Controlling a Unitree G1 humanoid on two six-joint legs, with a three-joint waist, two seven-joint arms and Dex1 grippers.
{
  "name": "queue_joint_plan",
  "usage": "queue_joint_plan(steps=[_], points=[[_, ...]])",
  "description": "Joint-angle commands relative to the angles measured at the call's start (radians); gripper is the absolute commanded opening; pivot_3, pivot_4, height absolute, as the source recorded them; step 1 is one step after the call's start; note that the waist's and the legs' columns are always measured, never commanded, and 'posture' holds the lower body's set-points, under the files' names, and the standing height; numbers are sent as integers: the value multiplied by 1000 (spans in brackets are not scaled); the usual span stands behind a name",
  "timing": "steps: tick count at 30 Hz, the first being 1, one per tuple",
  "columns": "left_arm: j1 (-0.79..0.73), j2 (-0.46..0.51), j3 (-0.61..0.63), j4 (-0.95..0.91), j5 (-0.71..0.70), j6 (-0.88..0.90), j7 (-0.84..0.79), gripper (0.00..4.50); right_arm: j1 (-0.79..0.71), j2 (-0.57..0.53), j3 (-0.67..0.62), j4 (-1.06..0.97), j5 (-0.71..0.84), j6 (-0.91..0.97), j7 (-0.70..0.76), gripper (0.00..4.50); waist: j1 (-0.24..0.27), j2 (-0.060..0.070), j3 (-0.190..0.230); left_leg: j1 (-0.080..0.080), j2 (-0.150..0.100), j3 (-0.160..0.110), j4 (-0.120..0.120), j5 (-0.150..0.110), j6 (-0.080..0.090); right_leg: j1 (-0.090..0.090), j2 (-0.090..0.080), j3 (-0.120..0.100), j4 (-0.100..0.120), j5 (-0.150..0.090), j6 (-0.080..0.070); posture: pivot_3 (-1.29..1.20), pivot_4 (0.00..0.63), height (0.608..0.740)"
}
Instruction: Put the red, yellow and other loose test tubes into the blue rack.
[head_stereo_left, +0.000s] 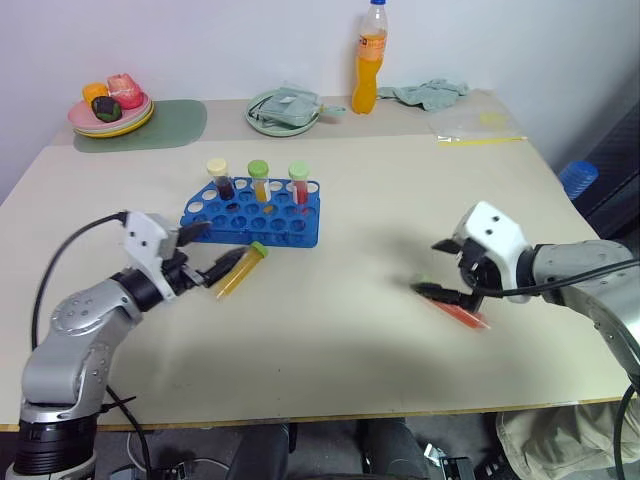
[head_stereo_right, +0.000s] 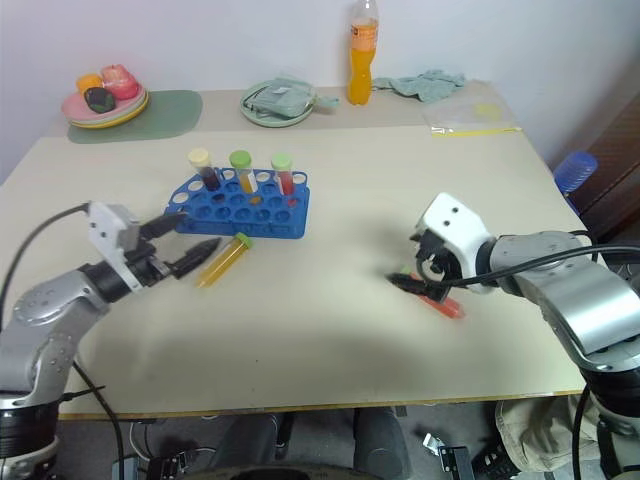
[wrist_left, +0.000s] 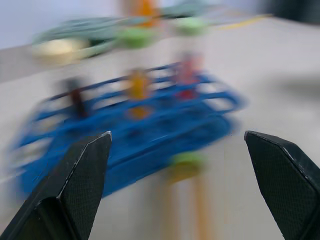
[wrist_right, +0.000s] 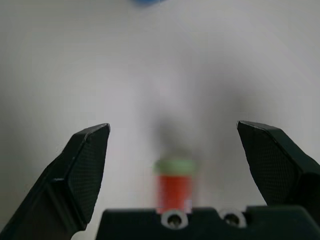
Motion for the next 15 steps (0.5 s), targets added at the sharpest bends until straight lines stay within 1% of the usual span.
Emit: queue_joint_plan(steps=[1,3,5,9,10,12,15], points=[[5,-7,-114,-106,-17,-24,-66,4377,-106,-53,35,11,48,166,26,4500,0,0,0,-1,0,0,1,0,0,-1,0,0,0,0,0,0,150,740],[15,-10,-196,-139,6,-37,-96,4377,-165,-65,79,39,68,259,32,4500,0,0,0,-1,0,0,1,0,0,-1,0,0,0,0,0,0,150,740],[25,-7,-251,-157,25,-52,-117,4377,-202,-70,121,52,71,313,21,4500,-1,0,0,-1,0,0,1,0,0,-1,0,0,0,0,0,0,150,740],[52,-11,-321,-195,21,-57,-138,4377,-258,-71,190,92,85,392,20,4500,-1,1,0,-1,0,1,0,0,0,-1,0,0,0,0,0,0,150,740],[59,-11,-331,-201,23,-60,-140,4377,-272,-66,210,115,80,402,14,4500,0,1,1,-2,0,1,1,0,0,-1,0,0,0,0,0,0,150,740],[76,-9,-348,-209,33,-73,-142,4377,-290,-65,264,170,40,365,-7,4500,0,1,0,-2,0,1,1,0,1,-1,0,0,0,0,0,0,150,740],[105,-8,-359,-216,46,-92,-140,4377,-315,-48,307,240,19,339,-14,4500,0,1,1,-2,0,1,1,0,1,-1,0,0,0,0,0,0,150,740]])
